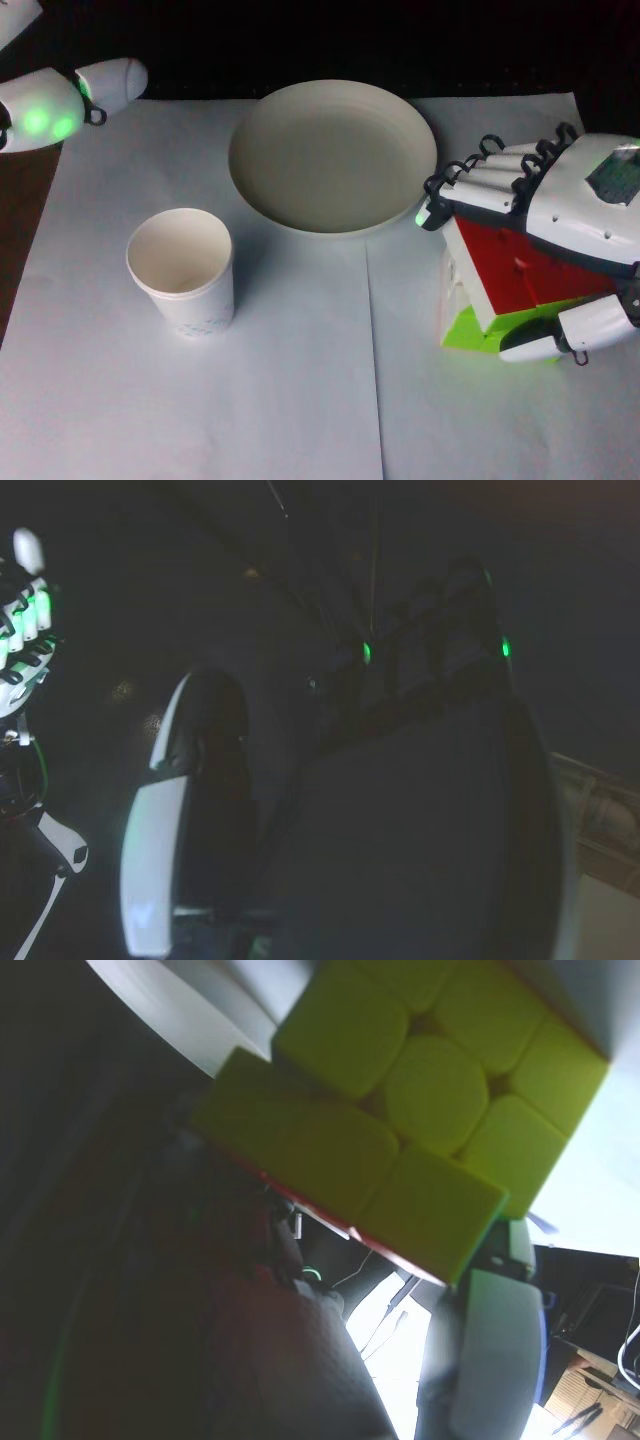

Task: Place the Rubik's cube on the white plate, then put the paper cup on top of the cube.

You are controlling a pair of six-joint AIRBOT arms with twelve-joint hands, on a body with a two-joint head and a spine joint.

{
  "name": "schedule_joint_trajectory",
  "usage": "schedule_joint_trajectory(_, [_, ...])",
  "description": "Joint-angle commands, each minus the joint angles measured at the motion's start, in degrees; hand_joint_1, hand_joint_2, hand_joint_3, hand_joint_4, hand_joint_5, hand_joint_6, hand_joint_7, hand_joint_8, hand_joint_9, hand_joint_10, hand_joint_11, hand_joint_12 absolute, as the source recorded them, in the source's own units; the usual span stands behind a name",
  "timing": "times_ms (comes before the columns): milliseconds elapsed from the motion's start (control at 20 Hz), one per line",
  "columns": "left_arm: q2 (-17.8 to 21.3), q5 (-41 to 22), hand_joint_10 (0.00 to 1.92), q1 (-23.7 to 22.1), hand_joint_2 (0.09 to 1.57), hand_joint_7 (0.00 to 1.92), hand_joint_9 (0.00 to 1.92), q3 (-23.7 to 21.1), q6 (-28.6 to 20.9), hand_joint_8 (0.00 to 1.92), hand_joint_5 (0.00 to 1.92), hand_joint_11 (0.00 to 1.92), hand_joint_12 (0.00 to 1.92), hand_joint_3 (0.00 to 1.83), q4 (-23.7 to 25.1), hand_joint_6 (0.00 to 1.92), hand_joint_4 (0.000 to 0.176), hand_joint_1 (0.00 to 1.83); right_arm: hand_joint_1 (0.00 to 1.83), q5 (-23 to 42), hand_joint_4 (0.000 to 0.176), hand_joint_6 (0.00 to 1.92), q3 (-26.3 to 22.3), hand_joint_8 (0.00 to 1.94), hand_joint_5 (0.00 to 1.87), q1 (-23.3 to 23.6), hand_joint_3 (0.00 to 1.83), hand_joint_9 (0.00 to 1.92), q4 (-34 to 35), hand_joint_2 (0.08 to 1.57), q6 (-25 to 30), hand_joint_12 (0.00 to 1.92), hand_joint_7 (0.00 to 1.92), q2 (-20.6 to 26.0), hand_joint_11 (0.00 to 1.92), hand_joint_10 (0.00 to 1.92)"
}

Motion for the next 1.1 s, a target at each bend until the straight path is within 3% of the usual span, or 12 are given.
schedule_joint_trajectory(0, [0.2, -7.7, 0.0, -0.5, 1.41, 0.0, 0.0, 0.2, -0.1, 0.0, 0.0, 0.0, 0.0, 0.0, -0.8, 0.0, 0.129, 0.34, 1.0, 7.5, 0.0, 1.05, -0.2, 1.26, 0.0, 0.6, 0.0, 0.48, 1.1, 1.02, -0.3, 1.84, 0.24, 0.2, 0.52, 1.55])
schedule_joint_trajectory(150, [0.2, -7.9, 0.0, -0.5, 1.4, 0.0, 0.0, 0.2, -0.1, 0.0, 0.01, 0.0, 0.0, 0.0, -0.8, 0.0, 0.129, 0.34, 1.04, 7.8, 0.0, 1.37, -0.1, 1.38, 0.08, 0.9, 0.01, 0.64, 1.2, 1.05, -0.3, 1.88, 0.4, 0.3, 0.68, 1.59])
schedule_joint_trajectory(200, [0.2, -7.9, 0.0, -0.5, 1.4, 0.0, 0.0, 0.2, -0.1, 0.0, 0.01, 0.0, 0.0, 0.0, -0.9, 0.0, 0.129, 0.34, 1.04, 7.8, 0.0, 1.38, -0.1, 1.38, 0.09, 0.9, 0.01, 0.65, 1.2, 1.05, -0.3, 1.89, 0.41, 0.3, 0.69, 1.6])
schedule_joint_trajectory(250, [0.2, -7.9, 0.0, -0.5, 1.41, 0.0, 0.0, 0.2, -0.1, 0.0, 0.01, 0.0, 0.0, 0.01, -0.9, 0.0, 0.113, 0.36, 1.17, 7.9, 0.0, 1.36, -0.1, 1.43, 0.23, 1.0, 0.0, 0.76, 1.2, 1.03, -0.3, 1.92, 0.51, 0.2, 0.84, 1.78])
schedule_joint_trajectory(350, [0.2, -8.0, 0.0, -0.5, 1.41, 0.0, 0.0, 0.2, -0.1, 0.0, 0.02, 0.0, 0.0, 0.0, -0.9, 0.01, 0.113, 0.35, 1.15, 7.9, 0.0, 1.43, -0.1, 1.5, 0.27, 1.3, 0.01, 0.75, 1.2, 1.06, -0.3, 1.92, 0.55, 0.2, 0.83, 1.78])
schedule_joint_trajectory(400, [0.2, -8.0, 0.0, -0.5, 1.41, 0.0, 0.0, 0.2, -0.1, 0.0, 0.02, 0.0, 0.0, 0.0, -1.0, 0.0, 0.128, 0.35, 1.13, 7.9, 0.0, 1.51, 0.0, 1.51, 0.28, 1.5, 0.01, 0.7, 1.2, 1.08, -0.3, 1.92, 0.51, 0.2, 0.81, 1.78])
schedule_joint_trajectory(450, [0.2, -8.0, 0.0, -0.5, 1.41, 0.0, 0.0, 0.2, -0.1, 0.0, 0.01, 0.0, 0.0, 0.0, -1.0, 0.0, 0.137, 0.35, 1.27, 7.9, 0.0, 1.54, 0.0, 1.44, 0.27, 1.5, 0.02, 0.69, 1.2, 1.19, -0.3, 1.92, 0.7, 0.1, 0.84, 1.86])
schedule_joint_trajectory(600, [0.2, -8.0, 0.0, -0.5, 1.42, 0.0, 0.0, 0.2, -0.1, 0.0, 0.02, 0.0, 0.0, 0.0, -1.0, 0.0, 0.114, 0.36, 1.32, 7.9, 0.0, 1.54, 0.2, 1.37, 0.3, 2.0, 0.01, 0.77, 1.1, 1.2, -0.3, 1.92, 0.78, 0.0, 0.89, 1.87])
schedule_joint_trajectory(700, [0.2, -8.0, 0.0, -0.5, 1.4, 0.0, 0.0, 0.2, -0.1, 0.0, 0.03, 0.0, 0.0, 0.0, -1.0, 0.0, 0.141, 0.35, 1.3, 7.9, 0.0, 1.58, 0.3, 1.41, 0.27, 2.3, 0.01, 0.67, 1.1, 1.22, -0.3, 1.92, 0.75, -0.1, 0.76, 1.84])
schedule_joint_trajectory(800, [0.2, -8.0, 0.0, -0.4, 1.42, 0.0, 0.0, 0.2, -0.1, 0.0, 0.02, 0.0, 0.0, 0.0, -1.1, 0.0, 0.107, 0.35, 1.31, 7.9, 0.0, 1.54, 0.3, 1.37, 0.3, 3.3, 0.0, 0.66, 0.8, 1.2, -0.5, 1.92, 0.78, -0.1, 0.75, 1.84])
schedule_joint_trajectory(850, [0.2, -8.1, 0.0, -0.4, 1.42, 0.0, 0.0, 0.2, -0.1, 0.0, 0.02, 0.0, 0.0, 0.0, -1.1, 0.0, 0.114, 0.38, 1.32, 7.9, 0.0, 1.52, 0.3, 1.36, 0.29, 3.8, 0.0, 0.78, 0.6, 1.2, -0.5, 1.92, 0.79, -0.1, 0.91, 1.87])
schedule_joint_trajectory(1050, [0.2, -8.2, 0.0, -0.2, 1.4, 0.0, 0.0, 0.2, -0.1, 0.0, 0.02, 0.0, 0.0, 0.0, -1.2, 0.0, 0.131, 0.37, 1.31, 8.7, 0.0, 1.42, -0.1, 1.38, 0.3, 5.7, 0.0, 0.76, -0.8, 1.21, -0.5, 1.92, 0.77, 0.7, 0.94, 1.92])
